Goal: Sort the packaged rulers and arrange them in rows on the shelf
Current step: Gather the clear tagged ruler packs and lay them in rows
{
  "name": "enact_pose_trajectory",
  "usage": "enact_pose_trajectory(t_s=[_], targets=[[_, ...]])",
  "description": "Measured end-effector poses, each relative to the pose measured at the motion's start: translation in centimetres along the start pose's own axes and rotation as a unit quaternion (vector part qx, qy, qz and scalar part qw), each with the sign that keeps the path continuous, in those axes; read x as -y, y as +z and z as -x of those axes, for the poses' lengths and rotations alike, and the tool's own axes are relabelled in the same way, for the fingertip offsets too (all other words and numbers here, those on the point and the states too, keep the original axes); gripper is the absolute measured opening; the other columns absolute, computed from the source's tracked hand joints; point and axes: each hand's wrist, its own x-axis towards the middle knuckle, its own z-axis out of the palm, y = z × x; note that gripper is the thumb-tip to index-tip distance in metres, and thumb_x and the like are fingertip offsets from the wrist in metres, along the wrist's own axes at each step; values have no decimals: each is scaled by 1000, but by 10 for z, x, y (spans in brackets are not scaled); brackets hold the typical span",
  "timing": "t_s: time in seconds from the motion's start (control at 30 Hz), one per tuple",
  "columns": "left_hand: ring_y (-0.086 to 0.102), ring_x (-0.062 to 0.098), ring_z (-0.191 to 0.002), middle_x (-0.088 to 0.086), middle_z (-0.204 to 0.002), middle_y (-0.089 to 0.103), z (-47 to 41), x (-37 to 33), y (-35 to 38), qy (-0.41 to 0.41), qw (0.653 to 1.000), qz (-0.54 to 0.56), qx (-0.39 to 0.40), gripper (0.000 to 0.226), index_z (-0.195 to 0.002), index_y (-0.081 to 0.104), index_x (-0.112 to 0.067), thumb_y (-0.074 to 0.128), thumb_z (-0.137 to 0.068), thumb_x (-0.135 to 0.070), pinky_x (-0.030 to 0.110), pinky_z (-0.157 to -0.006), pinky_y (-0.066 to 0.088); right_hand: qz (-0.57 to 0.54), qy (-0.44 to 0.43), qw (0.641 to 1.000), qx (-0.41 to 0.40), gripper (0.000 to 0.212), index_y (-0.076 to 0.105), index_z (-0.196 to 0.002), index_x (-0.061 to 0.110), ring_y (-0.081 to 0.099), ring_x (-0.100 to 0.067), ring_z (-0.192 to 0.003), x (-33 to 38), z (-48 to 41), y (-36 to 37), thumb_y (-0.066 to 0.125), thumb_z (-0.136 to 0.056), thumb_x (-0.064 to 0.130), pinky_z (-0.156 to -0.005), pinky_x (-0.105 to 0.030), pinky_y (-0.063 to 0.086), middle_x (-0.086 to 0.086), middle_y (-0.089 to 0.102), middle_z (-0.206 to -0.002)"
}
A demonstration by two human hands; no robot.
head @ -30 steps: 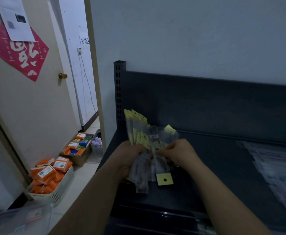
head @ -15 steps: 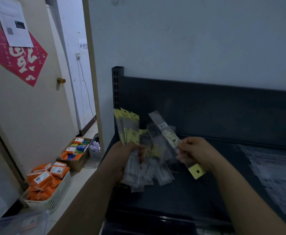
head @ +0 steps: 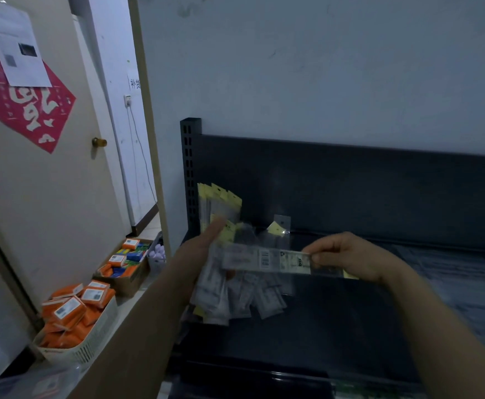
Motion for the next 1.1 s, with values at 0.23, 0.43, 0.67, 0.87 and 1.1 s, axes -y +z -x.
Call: enact_pose_trajectory(t_s=[0.23,0.43,0.67,0.87,1.1], targets=[[67,21,-68,19,-93,69,8,16,14,53,995,-26,75,16,-100,64,-5,66,-85,-5,26,-55,57,-22,-21,947,-321,46,59,-119,23,54,-15,-105,-3,-14,20,78,-77,20,-90,-26,50,0,52,-116],[66,32,-84,25,-102,67,2,26,36,87,988,104,71,19,-108,63,-2,63,-89,-6,39,-69,59,-292,55,938,-180,33,62,-104,5,60,-14,-75,9,-12,53,68,-86,32,-66,-24,52,-8,65,-92],[64,37,-101,22,-114,67,3,29,52,-46,975,170,134,34,-117,64,-1,59,-92,-24,45,-84,54,-278,4,960,-31,21,66,-110,4,47,-6,-56,12,-6,43,59,-91,7,-54,-17,41,-4,62,-81],[70,29,-78,19,-94,73,-6,36,68,23,989,103,101,19,-111,62,0,53,-95,-6,40,-66,60,-216,6,974,-64,37,62,-116,20,64,-9,-72,14,1,59,71,-82,7,-58,-22,51,2,69,-88],[63,22,-106,4,-123,63,-15,32,99,57,991,-68,105,49,-133,52,-21,55,-91,-46,40,-92,53,-274,21,961,-17,23,64,-115,13,66,-18,-89,2,19,49,54,-96,20,-76,-32,54,-8,71,-106]])
